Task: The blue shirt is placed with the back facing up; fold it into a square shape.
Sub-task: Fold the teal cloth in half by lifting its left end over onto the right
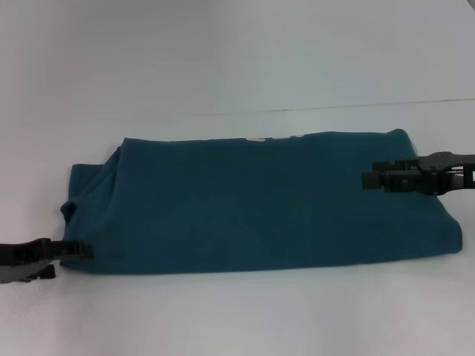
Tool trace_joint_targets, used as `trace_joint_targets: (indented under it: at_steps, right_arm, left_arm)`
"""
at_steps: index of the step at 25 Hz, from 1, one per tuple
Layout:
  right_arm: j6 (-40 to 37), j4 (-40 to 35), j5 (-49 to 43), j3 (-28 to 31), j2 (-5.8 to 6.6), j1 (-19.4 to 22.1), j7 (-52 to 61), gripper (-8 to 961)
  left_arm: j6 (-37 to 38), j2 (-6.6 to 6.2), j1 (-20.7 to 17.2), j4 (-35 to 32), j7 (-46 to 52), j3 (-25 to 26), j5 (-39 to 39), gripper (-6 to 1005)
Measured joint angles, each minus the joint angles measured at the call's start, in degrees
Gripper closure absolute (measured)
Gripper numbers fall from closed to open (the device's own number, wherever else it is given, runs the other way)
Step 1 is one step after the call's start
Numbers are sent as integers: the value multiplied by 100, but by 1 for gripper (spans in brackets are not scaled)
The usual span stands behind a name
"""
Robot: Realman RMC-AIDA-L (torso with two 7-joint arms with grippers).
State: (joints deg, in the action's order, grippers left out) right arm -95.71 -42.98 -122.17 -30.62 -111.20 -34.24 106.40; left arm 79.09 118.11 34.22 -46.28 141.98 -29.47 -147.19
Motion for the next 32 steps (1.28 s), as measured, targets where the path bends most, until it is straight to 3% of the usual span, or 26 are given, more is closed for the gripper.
trace_joint_targets:
  at_steps: [2, 4, 32]
  right_arm:
    - [0, 0, 0, 2, 8, 5, 1, 358]
    - [0, 0, 0, 3, 11, 11, 2, 358]
    - [0, 0, 0, 20, 41, 40, 12, 357]
  left_arm:
    - [-31, 0, 21, 28, 13, -6, -1, 188]
    - [-59, -3, 42, 44, 24, -39, -2, 36]
    - [-159, -8, 347, 261, 4, -206, 1, 46]
